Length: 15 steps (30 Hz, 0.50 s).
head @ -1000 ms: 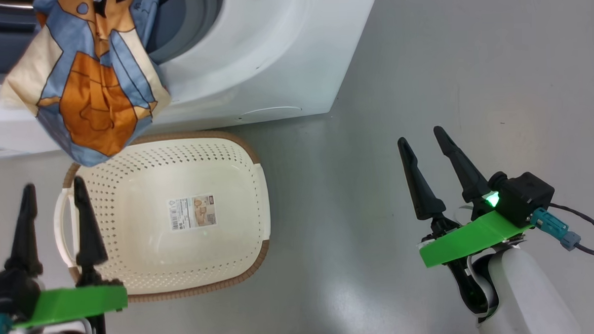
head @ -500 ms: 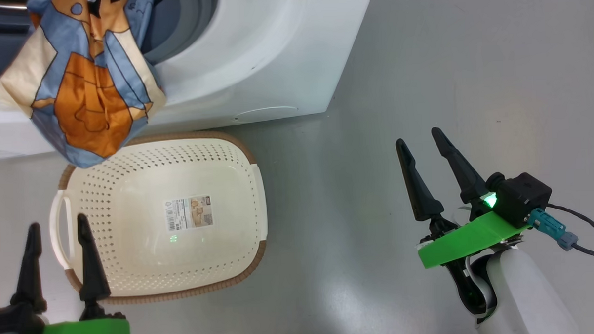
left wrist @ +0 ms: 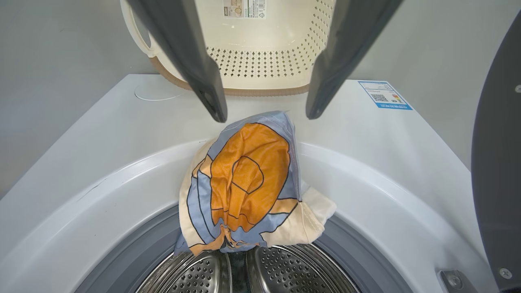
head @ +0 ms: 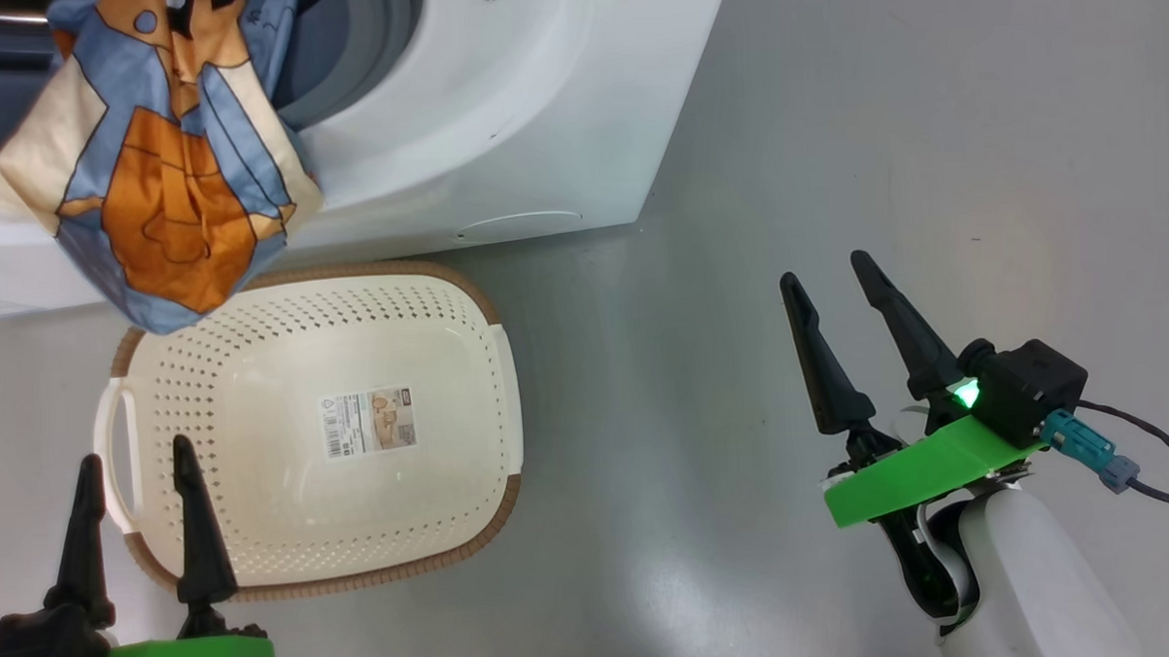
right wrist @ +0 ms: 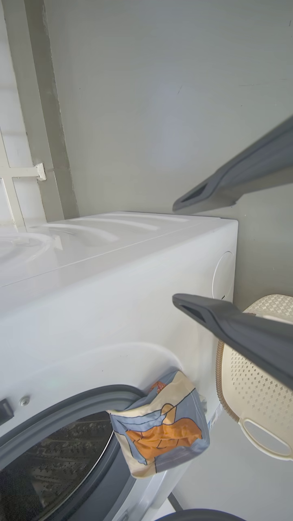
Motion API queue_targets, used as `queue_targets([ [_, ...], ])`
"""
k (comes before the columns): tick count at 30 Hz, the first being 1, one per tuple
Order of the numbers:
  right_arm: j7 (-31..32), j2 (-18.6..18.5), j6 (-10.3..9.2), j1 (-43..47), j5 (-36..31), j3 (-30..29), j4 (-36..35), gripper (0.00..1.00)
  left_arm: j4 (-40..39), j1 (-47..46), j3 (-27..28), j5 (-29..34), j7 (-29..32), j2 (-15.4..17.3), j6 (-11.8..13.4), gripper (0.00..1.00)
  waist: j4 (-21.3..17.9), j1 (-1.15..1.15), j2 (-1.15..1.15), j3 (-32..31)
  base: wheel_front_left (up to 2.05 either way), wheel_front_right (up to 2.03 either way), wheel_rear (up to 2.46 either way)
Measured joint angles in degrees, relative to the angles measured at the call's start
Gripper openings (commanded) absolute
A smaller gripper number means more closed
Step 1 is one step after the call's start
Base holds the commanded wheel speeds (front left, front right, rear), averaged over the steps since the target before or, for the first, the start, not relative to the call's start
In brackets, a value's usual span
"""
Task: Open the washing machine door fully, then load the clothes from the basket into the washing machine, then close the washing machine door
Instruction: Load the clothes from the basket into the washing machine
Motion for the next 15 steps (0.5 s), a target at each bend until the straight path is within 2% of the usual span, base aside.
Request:
queue_targets([
  [9, 0.00, 0.00, 0.00, 0.01, 0.00, -0.04, -0.07, 1.00, 0.87, -0.75, -1.05, -0.71, 0.01, 0.00, 0.03, 1.00, -0.10, 0.00, 0.00, 0.48, 0.00, 0.00, 0.00],
  [15, 0.00, 0.02, 0.00, -0.05, 0.01, 0.49, -0.16, 1.00, 2.92, -5.34, -1.54, -1.53, 0.04, -0.01, 0.02, 1.00, -0.82, 0.00, 0.00, 1.38, 0.00, 0.00, 0.00],
])
